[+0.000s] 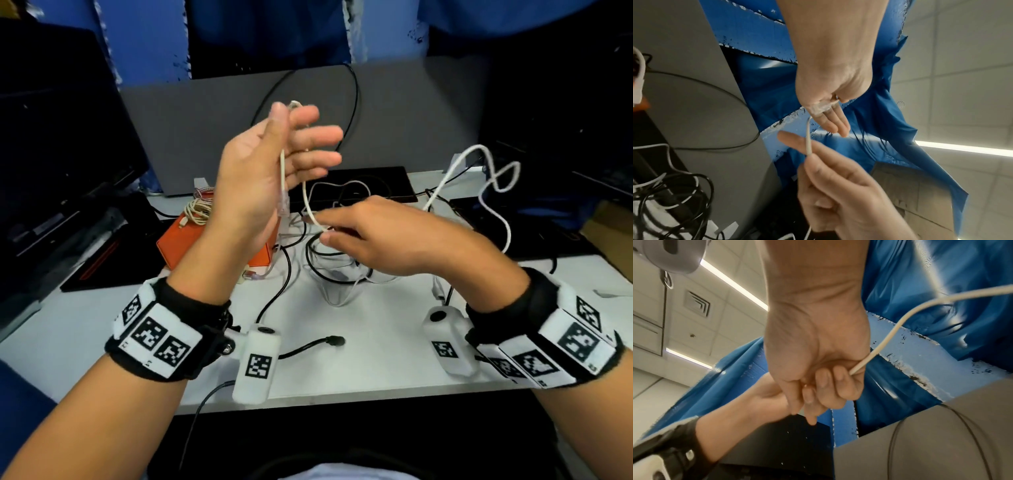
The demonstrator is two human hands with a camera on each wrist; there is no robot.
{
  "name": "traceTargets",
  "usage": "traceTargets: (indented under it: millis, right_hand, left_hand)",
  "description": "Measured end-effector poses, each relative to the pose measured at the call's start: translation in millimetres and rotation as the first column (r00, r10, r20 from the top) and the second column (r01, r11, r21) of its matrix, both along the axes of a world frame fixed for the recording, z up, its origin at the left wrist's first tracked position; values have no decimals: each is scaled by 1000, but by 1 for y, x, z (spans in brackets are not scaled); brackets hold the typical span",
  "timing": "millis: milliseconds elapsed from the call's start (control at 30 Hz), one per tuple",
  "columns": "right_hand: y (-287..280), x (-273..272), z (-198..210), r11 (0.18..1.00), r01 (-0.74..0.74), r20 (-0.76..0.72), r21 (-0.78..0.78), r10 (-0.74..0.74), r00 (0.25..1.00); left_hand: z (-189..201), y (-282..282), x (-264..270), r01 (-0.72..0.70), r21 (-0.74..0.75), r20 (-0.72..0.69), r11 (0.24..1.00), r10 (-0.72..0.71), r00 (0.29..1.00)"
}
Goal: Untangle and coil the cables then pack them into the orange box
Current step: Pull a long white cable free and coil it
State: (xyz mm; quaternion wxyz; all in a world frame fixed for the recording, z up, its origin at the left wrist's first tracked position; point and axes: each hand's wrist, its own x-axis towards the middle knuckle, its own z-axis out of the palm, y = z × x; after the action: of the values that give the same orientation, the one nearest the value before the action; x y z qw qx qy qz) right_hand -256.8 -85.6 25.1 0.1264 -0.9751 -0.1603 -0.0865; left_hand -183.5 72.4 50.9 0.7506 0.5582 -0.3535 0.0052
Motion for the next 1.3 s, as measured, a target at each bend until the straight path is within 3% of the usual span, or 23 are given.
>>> traceTargets:
  millis: [100,200,233,300,367,433,600,733,833,1000,1067,1200,1300]
  right_hand:
    - [6,-7,10,998,-64,65,-12,65,996]
    - [1,-13,21,980,-72,285,183,17,958]
    - [-2,-15,24,957,-81,353,279,-23,936]
    - [-7,-17,28,916,-86,417,393,-94,904]
    - [-10,-17,30,908,-71,419,412,-120,900]
    - [-14,-15,31,912,-77,416,403,-108,903]
    - [-17,-16,34,916,-62,374,397,-100,922]
    - [-21,-19,36,924,-10,363,381,-140,921]
    - [-21,-21,39,918,-56,407,393,-119,905]
    - [-17,-16,37,860,-159,608,484,-200,769]
    - [-18,-14,36,816,-180,616,549,-249,748]
    - [-6,-10,28,741,-124,380,660,-187,906]
    - [1,-9,24,702,-113,306,703,-155,939]
  left_hand:
    - [-8,-4,-2,-134,183,164,974,104,981]
    - [-12,-1,0,-211,383,372,899,59,927]
    - [-12,0,0,-183,446,376,876,3,927]
    - [-9,1,-1,-35,488,247,872,-100,964]
    - [-7,5,-1,174,401,74,899,-221,972]
    - [-7,8,1,338,295,-19,894,-348,937]
    - [-12,8,2,504,198,-127,840,-488,863]
    - [-10,7,-1,527,272,-145,805,-507,850]
    - [-7,8,-5,544,225,-139,808,-526,839]
    - [-3,6,-11,549,133,-111,825,-538,836]
    - [0,8,-11,548,107,-97,829,-540,836]
    - [-2,7,-11,560,13,-113,829,-555,824]
    - [-7,8,-5,588,-7,-175,809,-580,795]
